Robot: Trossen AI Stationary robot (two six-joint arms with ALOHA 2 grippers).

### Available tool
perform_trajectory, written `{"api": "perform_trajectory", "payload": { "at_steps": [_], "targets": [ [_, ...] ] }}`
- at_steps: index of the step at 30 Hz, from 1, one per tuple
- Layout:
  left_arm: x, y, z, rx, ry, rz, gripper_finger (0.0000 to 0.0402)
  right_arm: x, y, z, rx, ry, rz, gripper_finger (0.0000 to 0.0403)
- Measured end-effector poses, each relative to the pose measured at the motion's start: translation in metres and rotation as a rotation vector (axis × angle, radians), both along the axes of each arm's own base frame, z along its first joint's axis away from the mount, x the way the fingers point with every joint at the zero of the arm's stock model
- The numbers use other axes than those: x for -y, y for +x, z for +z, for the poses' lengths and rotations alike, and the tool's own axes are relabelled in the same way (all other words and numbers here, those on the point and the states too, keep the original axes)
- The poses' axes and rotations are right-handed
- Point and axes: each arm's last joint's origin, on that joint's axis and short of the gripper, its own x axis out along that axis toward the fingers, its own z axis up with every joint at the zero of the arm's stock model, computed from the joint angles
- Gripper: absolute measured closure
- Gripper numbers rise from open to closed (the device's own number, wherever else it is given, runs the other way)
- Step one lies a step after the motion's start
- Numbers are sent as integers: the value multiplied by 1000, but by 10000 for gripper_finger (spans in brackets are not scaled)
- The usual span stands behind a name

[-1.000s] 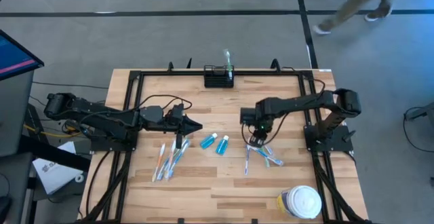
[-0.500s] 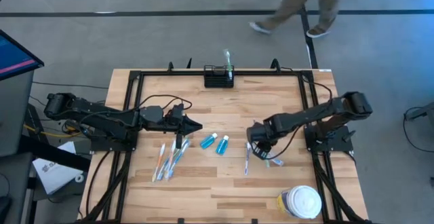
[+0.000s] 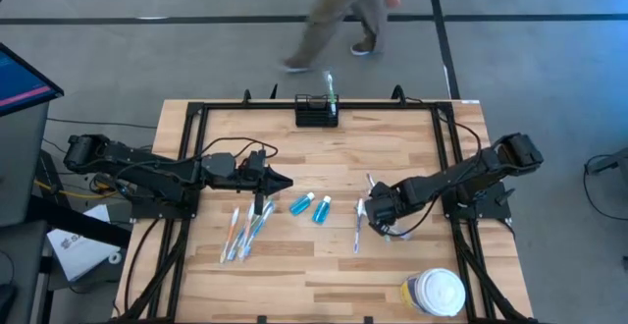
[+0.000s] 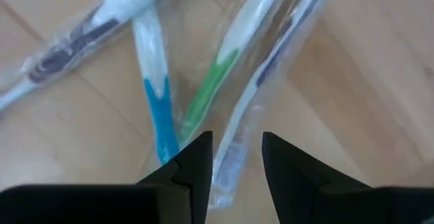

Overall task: Pick & Place toothbrushing station
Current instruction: Put the right violet toothbrush into the black wire organizer

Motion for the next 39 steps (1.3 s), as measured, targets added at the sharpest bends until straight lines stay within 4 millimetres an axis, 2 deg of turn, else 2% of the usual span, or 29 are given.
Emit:
{"api": "perform_trajectory", "payload": {
  "at_steps": [10, 26, 30, 35, 39],
  "targets": [
    [6, 0, 0, 2, 0, -28, 373, -2, 2, -2, 27, 2, 4, 284],
    [11, -1, 0, 4, -7, -45, 373, 2, -10, -19, -11, -6, -30, 288],
    [11, -1, 0, 4, -7, -44, 373, 2, -10, -19, -12, -5, -26, 317],
    [11, -1, 0, 4, -7, -44, 373, 1, -10, -19, -19, 11, -15, 391],
    [11, -1, 0, 4, -7, -44, 373, 1, -11, -19, -29, 13, 0, 399]
  ]
}}
